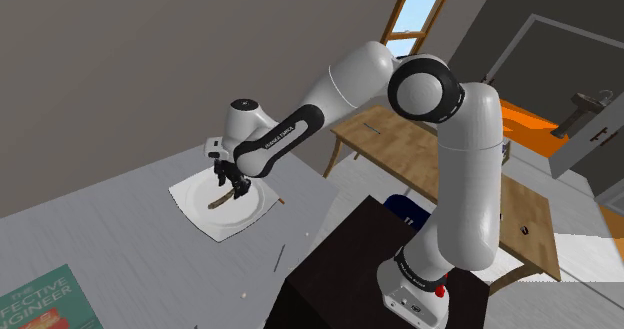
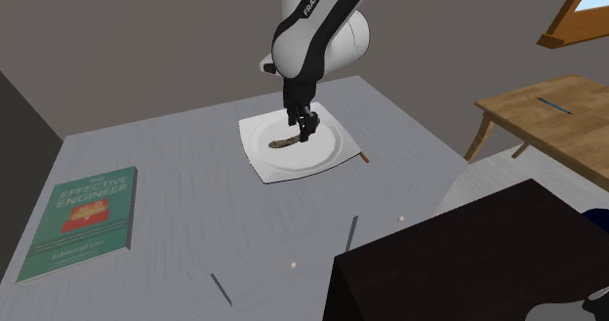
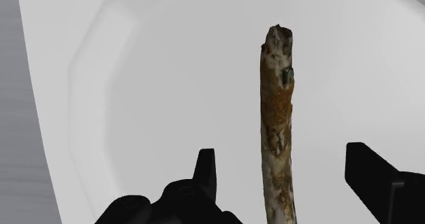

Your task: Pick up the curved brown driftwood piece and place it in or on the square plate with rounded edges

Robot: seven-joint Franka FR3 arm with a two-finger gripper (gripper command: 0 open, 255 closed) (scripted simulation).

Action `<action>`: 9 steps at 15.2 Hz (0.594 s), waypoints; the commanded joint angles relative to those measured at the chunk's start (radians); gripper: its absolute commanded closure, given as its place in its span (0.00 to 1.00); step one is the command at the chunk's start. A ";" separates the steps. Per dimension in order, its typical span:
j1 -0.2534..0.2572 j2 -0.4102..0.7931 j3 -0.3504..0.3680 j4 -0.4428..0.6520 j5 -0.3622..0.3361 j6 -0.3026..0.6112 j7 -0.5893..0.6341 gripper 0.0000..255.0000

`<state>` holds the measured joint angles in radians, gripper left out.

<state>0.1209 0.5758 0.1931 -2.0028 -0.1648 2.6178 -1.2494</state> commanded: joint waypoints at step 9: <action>-0.023 -0.110 0.027 -0.024 0.031 -0.085 -0.021 0.00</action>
<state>0.1052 0.4913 0.2152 -2.0112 -0.1400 2.5435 -1.2642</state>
